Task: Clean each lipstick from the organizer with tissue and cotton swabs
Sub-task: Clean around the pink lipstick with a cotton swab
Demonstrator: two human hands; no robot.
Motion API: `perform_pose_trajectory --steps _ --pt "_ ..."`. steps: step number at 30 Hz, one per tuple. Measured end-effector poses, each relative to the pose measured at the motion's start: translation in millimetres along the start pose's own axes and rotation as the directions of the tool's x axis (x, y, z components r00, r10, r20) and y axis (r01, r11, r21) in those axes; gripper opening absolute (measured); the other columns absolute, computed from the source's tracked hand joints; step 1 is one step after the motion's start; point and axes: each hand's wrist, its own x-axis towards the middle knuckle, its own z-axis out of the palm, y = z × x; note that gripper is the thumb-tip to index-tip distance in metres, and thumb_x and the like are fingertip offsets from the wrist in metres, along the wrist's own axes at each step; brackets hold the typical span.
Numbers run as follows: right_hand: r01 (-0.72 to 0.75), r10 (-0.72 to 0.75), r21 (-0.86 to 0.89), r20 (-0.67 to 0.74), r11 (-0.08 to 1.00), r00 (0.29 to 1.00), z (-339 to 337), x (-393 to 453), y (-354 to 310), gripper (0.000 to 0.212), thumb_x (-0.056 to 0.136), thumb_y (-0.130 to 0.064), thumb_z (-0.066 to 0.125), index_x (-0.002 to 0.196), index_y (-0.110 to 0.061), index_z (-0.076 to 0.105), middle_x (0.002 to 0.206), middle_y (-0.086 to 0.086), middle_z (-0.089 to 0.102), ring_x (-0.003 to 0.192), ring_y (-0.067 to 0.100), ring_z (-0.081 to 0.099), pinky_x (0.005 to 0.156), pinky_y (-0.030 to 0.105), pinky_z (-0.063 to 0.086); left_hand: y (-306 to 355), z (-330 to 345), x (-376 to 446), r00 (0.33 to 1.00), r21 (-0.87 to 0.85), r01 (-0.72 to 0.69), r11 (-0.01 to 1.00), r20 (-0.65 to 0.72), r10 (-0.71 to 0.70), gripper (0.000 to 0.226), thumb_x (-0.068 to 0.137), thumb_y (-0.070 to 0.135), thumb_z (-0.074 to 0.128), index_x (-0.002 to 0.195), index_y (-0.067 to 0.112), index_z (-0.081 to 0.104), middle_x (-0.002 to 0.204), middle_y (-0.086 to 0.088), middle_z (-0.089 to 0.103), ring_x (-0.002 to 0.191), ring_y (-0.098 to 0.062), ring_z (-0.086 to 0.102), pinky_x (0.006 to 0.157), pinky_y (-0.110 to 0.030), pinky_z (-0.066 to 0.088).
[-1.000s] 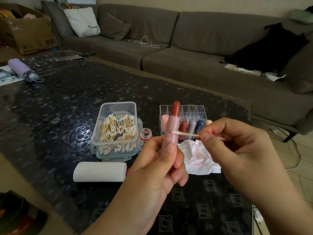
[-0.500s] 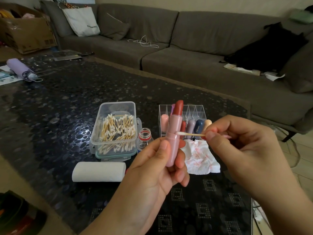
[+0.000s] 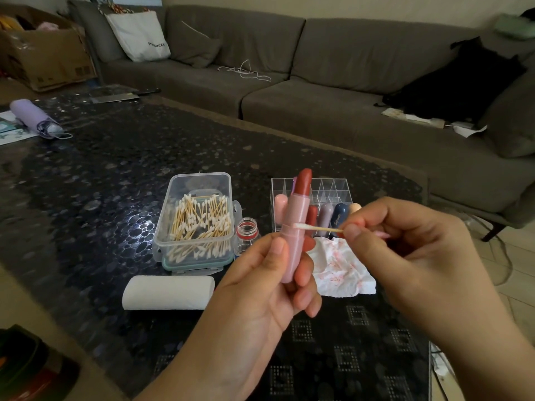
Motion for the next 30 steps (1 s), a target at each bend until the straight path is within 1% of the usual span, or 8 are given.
perform_pose_trajectory --steps 5,10,13,18,20,22,26,30 --pt "-0.012 0.011 -0.022 -0.055 1.0 0.998 -3.6 2.6 0.2 0.008 0.074 -0.017 0.061 0.067 -0.018 0.065 0.047 -0.009 0.042 0.043 0.001 0.036 0.044 0.005 0.028 0.0 0.0 -0.7 1.0 -0.018 0.026 1.0 0.018 -0.026 0.029 0.079 0.03 0.052 0.084 0.011 0.073 0.062 -0.004 0.049 0.051 -0.013 0.043 0.05 -0.025 0.044" --pt "-0.053 0.053 0.003 -0.044 0.999 0.998 -4.1 3.6 2.1 0.008 0.074 -0.018 0.06 0.069 -0.016 0.066 0.044 -0.01 0.042 0.041 0.0 0.035 0.043 0.005 0.027 2.0 -1.8 -1.3 0.997 -0.046 0.042 0.998 0.063 -0.039 0.03 0.08 0.03 0.052 0.087 0.009 0.073 0.065 -0.006 0.052 0.053 -0.015 0.047 0.051 -0.027 0.045" --pt "-0.078 0.08 0.052 -0.04 0.996 0.996 -5.0 4.0 2.7 0.01 0.074 -0.02 0.06 0.07 -0.014 0.066 0.045 -0.007 0.042 0.041 0.0 0.035 0.043 0.006 0.028 3.1 -1.2 -2.1 0.995 -0.058 0.06 0.997 0.081 -0.056 0.031 0.08 0.028 0.051 0.089 0.006 0.073 0.066 -0.008 0.053 0.053 -0.016 0.048 0.05 -0.028 0.046" --pt "-0.086 0.088 0.081 -0.021 0.993 0.996 -4.5 3.8 1.2 0.011 0.074 -0.02 0.06 0.07 -0.013 0.066 0.043 -0.007 0.039 0.04 0.001 0.032 0.042 0.007 0.028 6.1 -3.0 -2.6 0.992 -0.088 0.099 0.991 0.091 -0.091 0.032 0.08 0.031 0.052 0.091 0.008 0.073 0.063 -0.003 0.047 0.051 -0.012 0.041 0.051 -0.027 0.045" --pt "-0.086 0.087 0.081 -0.014 0.993 0.996 -3.8 3.9 1.3 0.011 0.074 -0.021 0.06 0.07 -0.013 0.067 0.044 -0.006 0.04 0.041 0.001 0.033 0.042 0.008 0.029 5.6 -6.1 -1.7 0.989 -0.107 0.108 0.988 0.11 -0.096 0.03 0.085 0.032 0.057 0.096 0.008 0.071 0.065 -0.002 0.046 0.052 -0.011 0.041 0.053 -0.027 0.046" --pt "-0.087 0.088 0.086 -0.011 0.992 0.996 -3.2 3.7 1.2 0.011 0.075 -0.021 0.06 0.07 -0.013 0.067 0.043 -0.008 0.039 0.039 0.001 0.033 0.042 0.007 0.029 6.3 -7.1 -1.6 0.985 -0.131 0.113 0.985 0.146 -0.094 0.028 0.082 0.031 0.065 0.099 0.01 0.069 0.068 -0.002 0.047 0.054 -0.012 0.042 0.056 -0.028 0.047" --pt "-0.096 0.097 0.104 0.002 0.99 0.995 -3.4 3.1 0.4 0.012 0.075 -0.021 0.059 0.069 -0.012 0.065 0.041 -0.01 0.039 0.036 0.001 0.032 0.041 0.007 0.028 5.3 -5.2 -0.7 0.99 -0.144 0.105 0.984 0.104 -0.09 0.007 0.071 0.019 0.067 0.077 0.02 0.069 0.063 -0.003 0.046 0.05 -0.012 0.041 0.05 -0.028 0.045" --pt "-0.113 0.115 0.1 -0.008 0.989 0.993 -2.3 3.1 3.9 0.012 0.075 -0.021 0.06 0.069 -0.012 0.065 0.043 -0.008 0.037 0.041 0.002 0.032 0.043 0.01 0.03 5.4 -4.5 -0.2 0.992 -0.13 0.1 0.986 0.095 -0.088 0.005 0.074 0.017 0.066 0.074 0.022 0.069 0.063 -0.003 0.048 0.049 -0.012 0.043 0.049 -0.028 0.045"
